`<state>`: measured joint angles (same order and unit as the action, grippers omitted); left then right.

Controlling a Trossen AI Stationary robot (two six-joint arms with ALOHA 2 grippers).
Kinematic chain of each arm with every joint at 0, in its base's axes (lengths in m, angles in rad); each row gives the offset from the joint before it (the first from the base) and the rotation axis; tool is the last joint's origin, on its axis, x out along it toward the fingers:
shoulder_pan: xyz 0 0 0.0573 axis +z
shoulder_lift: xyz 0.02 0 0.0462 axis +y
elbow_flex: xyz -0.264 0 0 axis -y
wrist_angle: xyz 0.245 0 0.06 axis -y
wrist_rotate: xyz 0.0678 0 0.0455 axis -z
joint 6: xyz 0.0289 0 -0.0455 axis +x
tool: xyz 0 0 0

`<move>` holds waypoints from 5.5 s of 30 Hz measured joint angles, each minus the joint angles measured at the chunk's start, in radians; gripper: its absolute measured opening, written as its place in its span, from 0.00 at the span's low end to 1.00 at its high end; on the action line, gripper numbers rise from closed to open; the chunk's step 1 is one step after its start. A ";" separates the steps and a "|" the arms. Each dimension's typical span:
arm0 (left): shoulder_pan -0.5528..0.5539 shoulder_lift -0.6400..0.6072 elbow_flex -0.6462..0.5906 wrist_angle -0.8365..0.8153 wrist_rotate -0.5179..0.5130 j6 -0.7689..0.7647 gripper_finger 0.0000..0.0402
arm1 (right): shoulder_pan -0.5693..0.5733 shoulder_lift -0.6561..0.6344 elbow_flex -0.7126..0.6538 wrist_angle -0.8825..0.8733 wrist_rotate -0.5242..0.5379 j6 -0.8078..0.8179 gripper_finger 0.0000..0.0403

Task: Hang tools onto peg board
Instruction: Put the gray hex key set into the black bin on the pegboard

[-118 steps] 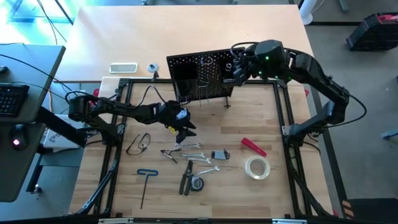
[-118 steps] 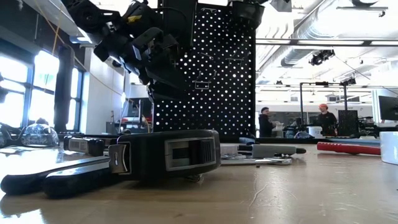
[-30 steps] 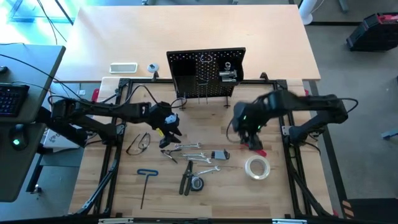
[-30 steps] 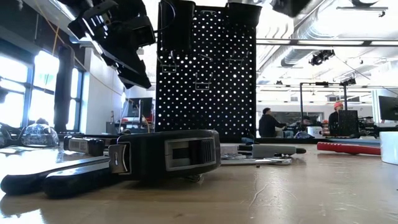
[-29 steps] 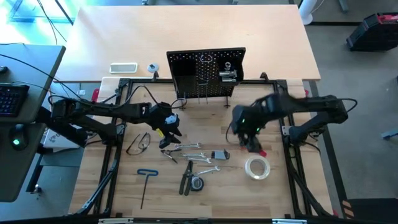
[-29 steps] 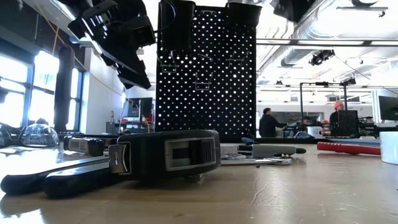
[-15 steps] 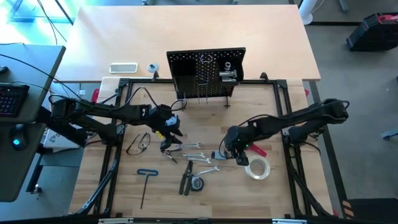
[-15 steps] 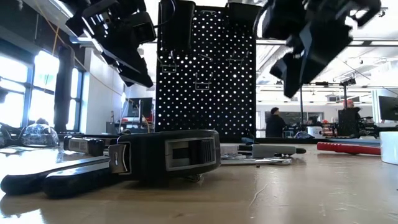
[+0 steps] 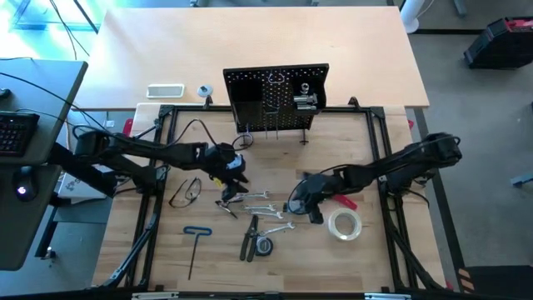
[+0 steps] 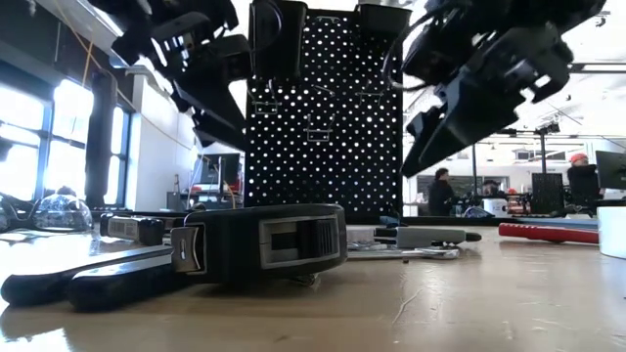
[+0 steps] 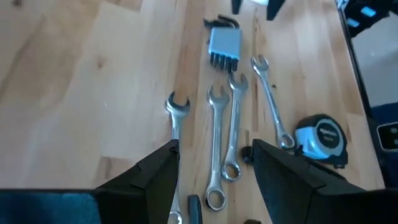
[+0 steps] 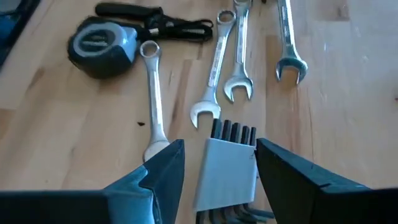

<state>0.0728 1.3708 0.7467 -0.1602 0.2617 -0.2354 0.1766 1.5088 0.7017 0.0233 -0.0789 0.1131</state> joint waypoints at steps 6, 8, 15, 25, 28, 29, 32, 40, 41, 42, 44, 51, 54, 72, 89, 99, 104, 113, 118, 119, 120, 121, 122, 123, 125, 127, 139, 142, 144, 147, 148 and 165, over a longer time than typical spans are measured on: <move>-0.035 0.043 0.000 0.005 0.010 -0.008 0.48 | 0.001 0.101 0.000 0.030 0.001 0.002 0.55; -0.043 0.048 0.000 0.012 0.009 -0.017 0.48 | 0.001 0.128 0.000 0.034 0.027 0.020 0.58; -0.050 0.055 0.000 0.060 0.009 -0.025 0.48 | 0.000 0.214 0.003 0.052 0.045 -0.010 0.62; -0.047 0.055 0.000 0.059 0.006 -0.026 0.48 | 0.011 0.218 0.047 -0.025 0.073 0.066 0.47; -0.046 0.055 0.000 0.061 0.001 -0.025 0.48 | 0.012 0.216 0.094 -0.100 0.079 0.062 0.47; -0.045 0.055 0.000 0.061 -0.001 -0.023 0.48 | 0.008 0.217 0.112 -0.126 0.079 0.059 0.47; -0.039 0.055 0.000 0.061 -0.002 -0.016 0.48 | 0.007 0.216 0.176 -0.208 0.081 0.042 0.47; -0.018 0.055 0.000 0.062 -0.002 -0.006 0.48 | -0.039 0.215 0.368 -0.511 0.122 -0.076 0.47; -0.015 0.055 0.000 0.063 -0.001 -0.006 0.48 | -0.052 0.215 0.395 -0.554 0.132 -0.094 0.47; -0.012 0.055 0.000 0.064 0.002 -0.006 0.48 | -0.067 0.215 0.425 -0.590 0.140 -0.113 0.47; -0.006 0.055 0.000 0.073 0.010 -0.005 0.48 | -0.094 0.214 0.483 -0.647 0.150 -0.141 0.47; -0.007 0.054 0.000 0.105 0.016 0.009 0.48 | -0.173 0.213 0.671 -0.792 0.154 -0.218 0.47; -0.007 0.054 0.000 0.114 0.016 0.005 0.48 | -0.194 0.213 0.752 -0.865 0.155 -0.245 0.47; 0.029 0.054 0.000 0.167 -0.005 0.028 0.48 | -0.242 0.212 1.312 -1.164 0.154 -0.271 0.47; 0.065 0.054 0.000 0.189 -0.003 0.027 0.48 | -0.287 0.183 1.656 -1.326 0.302 -0.221 0.47; 0.068 0.054 0.001 0.189 -0.003 0.038 0.48 | -0.404 0.166 1.646 -1.370 0.332 -0.075 0.47; 0.078 0.054 0.001 0.188 -0.003 0.030 0.48 | -0.435 0.165 1.626 -1.417 0.296 -0.028 0.47; 0.078 0.054 0.001 0.188 0.005 0.029 0.48 | -0.442 0.173 1.624 -1.434 0.298 -0.023 0.47; 0.078 0.054 0.001 0.188 0.011 0.029 0.48 | -0.462 0.175 1.624 -1.434 0.314 -0.008 0.47; 0.078 0.054 0.001 0.188 0.016 0.028 0.48 | -0.465 0.178 1.624 -1.433 0.314 0.000 0.47; 0.078 0.054 0.001 0.188 0.018 0.027 0.48 | -0.468 0.180 1.624 -1.435 0.314 0.004 0.47; 0.078 0.054 0.001 0.188 0.018 0.020 0.48 | -0.471 0.181 1.624 -1.437 0.313 0.006 0.47; 0.078 0.054 0.001 0.187 0.019 0.019 0.48 | -0.472 0.184 1.624 -1.438 0.313 0.006 0.47; 0.077 0.054 0.001 0.187 0.021 0.018 0.48 | -0.472 0.189 1.624 -1.438 0.313 0.006 0.47; 0.076 0.054 0.001 0.186 0.030 0.011 0.48 | -0.472 0.193 1.624 -1.446 0.313 0.009 0.48; 0.076 0.054 0.001 0.186 0.040 0.010 0.48 | -0.471 0.202 1.624 -1.452 0.311 0.010 0.48; 0.075 0.054 0.001 0.188 0.054 0.002 0.48 | -0.471 0.207 1.624 -1.484 0.334 0.037 0.50; 0.075 0.054 0.001 0.188 0.054 0.006 0.48 | -0.471 0.207 1.624 -1.486 0.334 0.037 0.54; 0.075 0.054 0.001 0.188 0.054 0.010 0.48 | -0.471 0.207 1.624 -1.485 0.334 0.036 0.57; 0.075 0.054 0.001 0.187 0.054 0.010 0.48 | -0.471 0.207 1.624 -1.485 0.334 0.036 0.60; 0.075 0.054 0.001 0.188 0.054 0.010 0.48 | -0.471 0.207 1.624 -1.485 0.334 0.032 0.61; 0.075 0.039 0.001 0.179 0.069 0.003 0.48 | -0.469 0.159 1.653 -1.425 0.337 -0.008 0.62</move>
<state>0.1482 1.4095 0.7475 0.0187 0.3309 -0.2321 -0.2922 1.6677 2.3550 -1.4016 0.2577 0.1047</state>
